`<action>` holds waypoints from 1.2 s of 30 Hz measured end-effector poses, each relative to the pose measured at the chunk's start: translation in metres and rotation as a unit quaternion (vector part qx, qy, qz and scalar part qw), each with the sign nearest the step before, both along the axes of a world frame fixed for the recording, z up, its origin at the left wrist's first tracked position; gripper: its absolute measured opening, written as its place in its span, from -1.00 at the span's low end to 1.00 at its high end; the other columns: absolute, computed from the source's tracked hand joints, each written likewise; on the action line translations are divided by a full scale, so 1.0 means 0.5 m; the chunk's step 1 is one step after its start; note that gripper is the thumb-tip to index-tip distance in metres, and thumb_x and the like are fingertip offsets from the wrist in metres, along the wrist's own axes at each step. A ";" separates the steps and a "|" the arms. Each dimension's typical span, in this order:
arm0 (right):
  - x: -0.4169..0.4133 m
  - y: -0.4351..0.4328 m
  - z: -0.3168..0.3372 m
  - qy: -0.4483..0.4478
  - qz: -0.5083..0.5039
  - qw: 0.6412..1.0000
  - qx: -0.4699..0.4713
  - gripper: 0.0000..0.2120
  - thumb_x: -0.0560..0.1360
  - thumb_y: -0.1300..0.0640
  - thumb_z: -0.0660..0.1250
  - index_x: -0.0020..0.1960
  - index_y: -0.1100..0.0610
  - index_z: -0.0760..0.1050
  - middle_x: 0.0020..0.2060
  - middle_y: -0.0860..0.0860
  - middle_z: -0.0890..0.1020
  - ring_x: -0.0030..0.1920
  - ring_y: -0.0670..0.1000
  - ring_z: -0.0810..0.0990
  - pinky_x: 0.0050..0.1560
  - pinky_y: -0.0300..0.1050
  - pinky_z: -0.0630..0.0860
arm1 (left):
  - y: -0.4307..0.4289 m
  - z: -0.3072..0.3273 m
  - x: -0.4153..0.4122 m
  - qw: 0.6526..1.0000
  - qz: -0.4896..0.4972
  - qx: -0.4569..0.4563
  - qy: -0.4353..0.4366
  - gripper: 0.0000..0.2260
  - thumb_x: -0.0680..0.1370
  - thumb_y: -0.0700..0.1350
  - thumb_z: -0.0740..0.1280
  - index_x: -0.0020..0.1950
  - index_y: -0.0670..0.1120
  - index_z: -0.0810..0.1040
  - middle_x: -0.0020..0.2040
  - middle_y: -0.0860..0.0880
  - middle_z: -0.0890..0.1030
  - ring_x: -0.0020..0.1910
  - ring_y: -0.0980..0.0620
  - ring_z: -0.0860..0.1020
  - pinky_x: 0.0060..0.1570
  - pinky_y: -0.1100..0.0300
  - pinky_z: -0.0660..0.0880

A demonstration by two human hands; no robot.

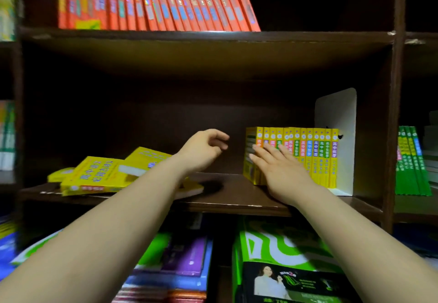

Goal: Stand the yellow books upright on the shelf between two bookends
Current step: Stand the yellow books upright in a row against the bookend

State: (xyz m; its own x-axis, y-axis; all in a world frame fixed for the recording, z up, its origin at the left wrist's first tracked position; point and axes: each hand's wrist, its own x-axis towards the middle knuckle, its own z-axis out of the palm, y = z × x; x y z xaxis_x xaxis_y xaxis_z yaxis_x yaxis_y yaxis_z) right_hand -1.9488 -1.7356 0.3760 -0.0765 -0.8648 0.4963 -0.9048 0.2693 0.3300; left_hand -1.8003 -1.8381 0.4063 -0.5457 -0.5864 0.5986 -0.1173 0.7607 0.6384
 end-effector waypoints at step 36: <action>-0.007 0.000 -0.014 -0.040 0.012 0.998 -0.036 -0.39 0.53 0.11 0.15 0.48 -0.03 -0.06 0.52 -0.03 -0.08 0.51 0.02 -0.12 0.48 0.03 -0.18 | 0.066 -0.084 0.106 0.901 0.388 -0.019 -0.191 -0.35 0.44 0.25 0.20 0.40 -0.09 0.20 0.41 -0.12 0.30 0.39 -0.16 0.22 0.32 -0.05 0.19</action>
